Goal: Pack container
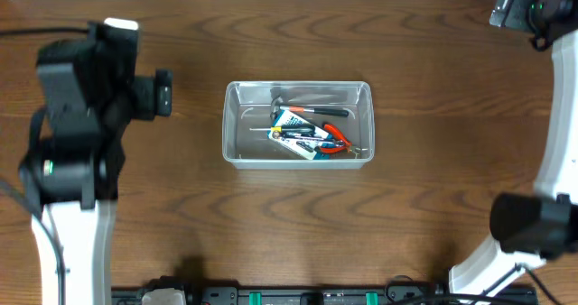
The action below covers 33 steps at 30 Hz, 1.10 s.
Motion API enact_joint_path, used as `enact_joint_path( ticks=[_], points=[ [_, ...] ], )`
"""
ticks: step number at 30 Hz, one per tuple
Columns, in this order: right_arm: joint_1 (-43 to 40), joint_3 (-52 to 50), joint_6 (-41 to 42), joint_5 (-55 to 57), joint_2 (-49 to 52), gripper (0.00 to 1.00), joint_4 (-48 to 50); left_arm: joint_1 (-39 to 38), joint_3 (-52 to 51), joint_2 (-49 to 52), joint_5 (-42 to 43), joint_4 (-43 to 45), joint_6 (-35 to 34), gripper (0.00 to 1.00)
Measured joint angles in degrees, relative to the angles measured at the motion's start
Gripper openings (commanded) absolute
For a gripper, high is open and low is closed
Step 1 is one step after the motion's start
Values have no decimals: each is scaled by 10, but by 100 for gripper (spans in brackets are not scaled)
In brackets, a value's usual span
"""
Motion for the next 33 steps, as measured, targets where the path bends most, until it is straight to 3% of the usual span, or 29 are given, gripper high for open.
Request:
enact_joint_path(
  ticks=[12,20,25,33],
  points=[
    [58,-492,1,-2,-474,99,130,-20,-242,-279,-1,74,-6,98],
    [111,-677,0,-1,-708,99,120,-25,-357,-429,-23,39,-6,98],
    [114,-732,0,-1,-771,99,103,-26,-383,-462,-80,33,-6,98],
    [114,-761,0,-16,-777,99,100,-26,-386,-482,-109,31,-6,98]
  ],
)
